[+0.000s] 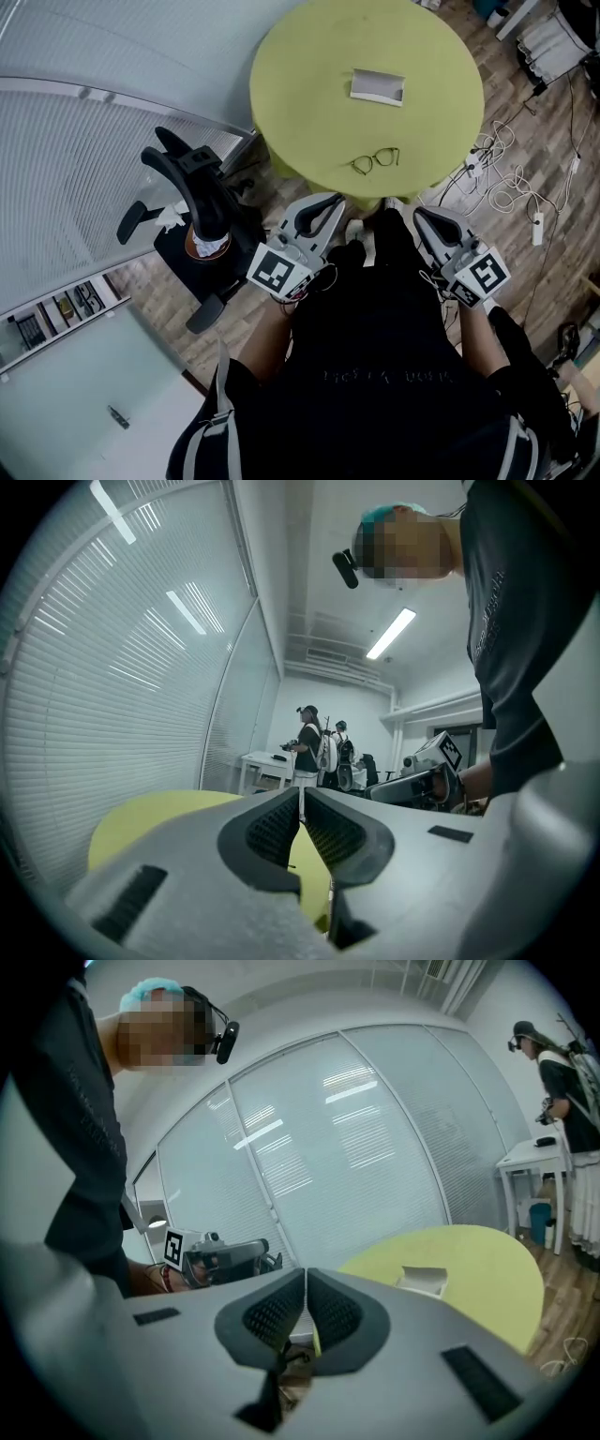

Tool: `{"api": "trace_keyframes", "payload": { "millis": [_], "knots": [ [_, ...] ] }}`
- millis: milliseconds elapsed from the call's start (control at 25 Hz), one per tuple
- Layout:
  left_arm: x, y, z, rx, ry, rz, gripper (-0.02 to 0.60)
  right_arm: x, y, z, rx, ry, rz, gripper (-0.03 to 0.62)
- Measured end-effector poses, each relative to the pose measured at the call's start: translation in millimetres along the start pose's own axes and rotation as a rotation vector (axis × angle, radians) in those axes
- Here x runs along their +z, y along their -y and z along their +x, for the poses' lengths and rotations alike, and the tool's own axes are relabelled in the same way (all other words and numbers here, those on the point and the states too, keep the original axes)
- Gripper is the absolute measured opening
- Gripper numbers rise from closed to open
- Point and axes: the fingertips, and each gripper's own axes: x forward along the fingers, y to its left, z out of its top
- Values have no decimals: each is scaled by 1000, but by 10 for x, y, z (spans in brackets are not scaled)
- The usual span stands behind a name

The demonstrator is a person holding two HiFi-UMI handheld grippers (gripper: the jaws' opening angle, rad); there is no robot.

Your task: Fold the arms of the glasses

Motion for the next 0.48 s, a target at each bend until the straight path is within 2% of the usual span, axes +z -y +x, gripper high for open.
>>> {"api": "trace_keyframes", "payload": {
  "millis": [280,480],
  "knots": [
    [7,-147,308,78,-13,-16,29,41,417,167,89,-74,-16,31],
    [-131,-296,506,142,-42,-50,31,-60,656,333,159,-195,-42,32]
  ]
}}
